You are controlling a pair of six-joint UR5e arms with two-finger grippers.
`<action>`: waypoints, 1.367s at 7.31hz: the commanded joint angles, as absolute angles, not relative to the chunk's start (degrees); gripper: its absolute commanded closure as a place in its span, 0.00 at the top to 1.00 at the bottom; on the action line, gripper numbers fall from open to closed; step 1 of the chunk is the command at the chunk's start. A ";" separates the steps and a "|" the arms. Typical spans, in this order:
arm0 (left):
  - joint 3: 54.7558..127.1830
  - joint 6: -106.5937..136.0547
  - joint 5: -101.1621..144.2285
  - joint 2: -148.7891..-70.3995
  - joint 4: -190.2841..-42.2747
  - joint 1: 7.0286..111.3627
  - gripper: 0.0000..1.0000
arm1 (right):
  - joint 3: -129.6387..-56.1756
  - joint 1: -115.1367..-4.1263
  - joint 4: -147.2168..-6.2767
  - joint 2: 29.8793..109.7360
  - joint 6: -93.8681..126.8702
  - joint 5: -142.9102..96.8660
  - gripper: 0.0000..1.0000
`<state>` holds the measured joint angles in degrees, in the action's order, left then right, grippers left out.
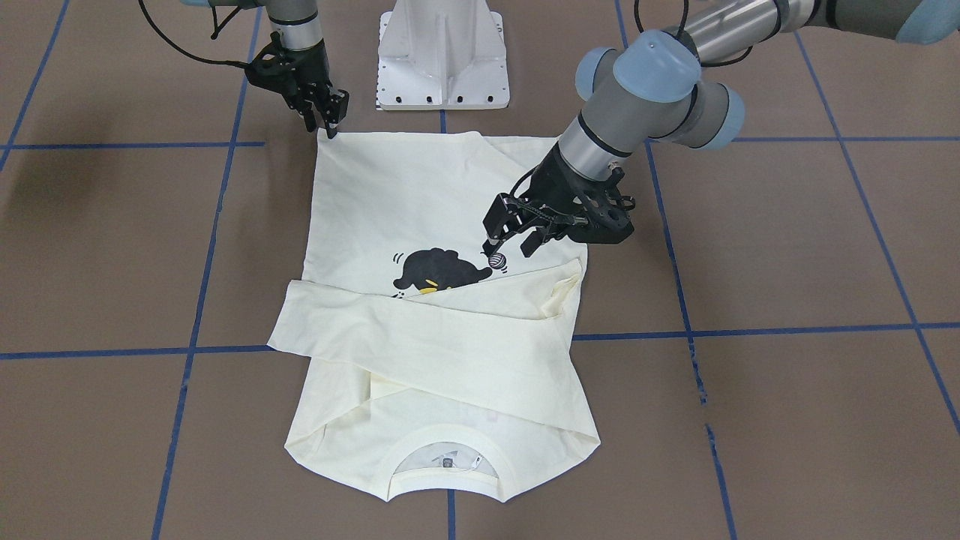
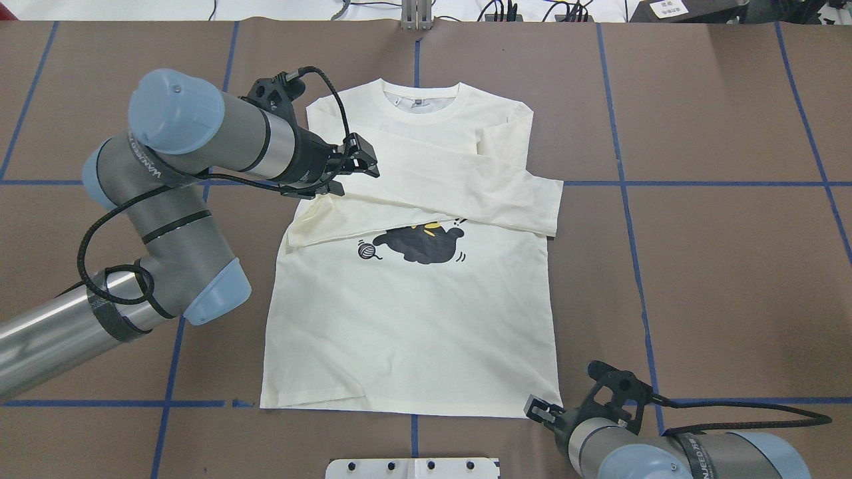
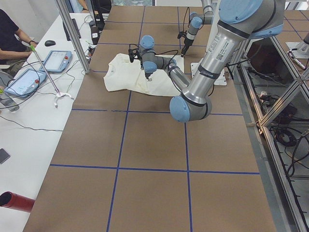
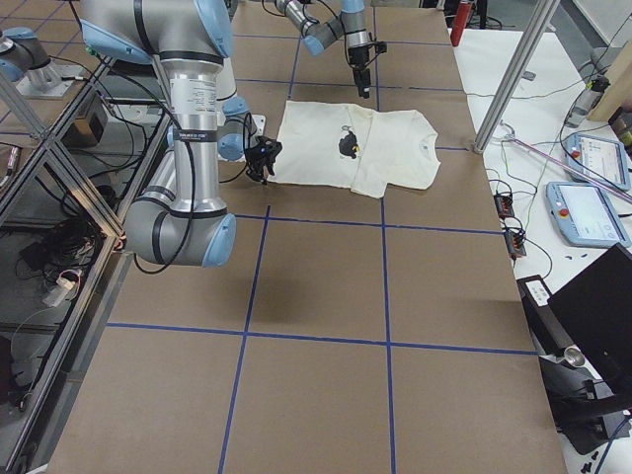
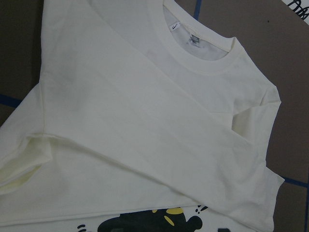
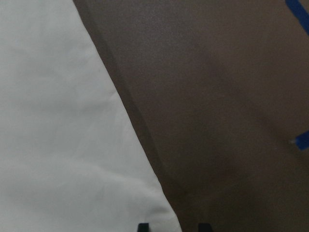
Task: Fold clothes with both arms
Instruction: 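Release the sleeve with the left gripper while the right gripper moves to the hem corner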
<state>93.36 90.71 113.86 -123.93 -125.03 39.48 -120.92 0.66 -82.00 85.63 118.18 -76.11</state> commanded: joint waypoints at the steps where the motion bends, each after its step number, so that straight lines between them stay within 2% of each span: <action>1: 93.51 90.79 113.91 -123.93 -125.07 39.55 0.72 | -121.11 0.97 -82.00 85.69 118.13 -75.76 0.00; 2: 95.08 91.31 113.91 -123.06 -124.89 39.72 0.72 | -121.90 0.88 -82.00 85.61 117.86 -75.85 0.00; 3: 98.58 94.89 112.17 -118.44 -123.50 38.86 0.73 | -124.43 0.70 -82.00 85.95 117.77 -76.20 0.00; 5: 111.73 95.89 97.81 -105.87 -113.10 29.32 0.73 | -128.92 0.62 -82.00 89.53 117.60 -77.07 0.00; 6: 115.62 98.59 95.04 -101.64 -109.81 24.74 0.73 | -129.72 0.62 -82.00 90.87 117.51 -77.17 0.00; 8: 117.86 107.37 87.14 -95.82 -109.16 13.50 0.72 | -129.73 0.70 -81.91 91.67 117.33 -77.17 0.00; 10: 118.04 112.66 87.01 -96.50 -106.81 8.64 0.68 | -129.64 0.70 -81.91 91.67 117.33 -77.17 0.00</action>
<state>117.77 109.55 87.89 -96.62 -108.57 12.33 -129.67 0.69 -81.93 91.57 117.34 -77.16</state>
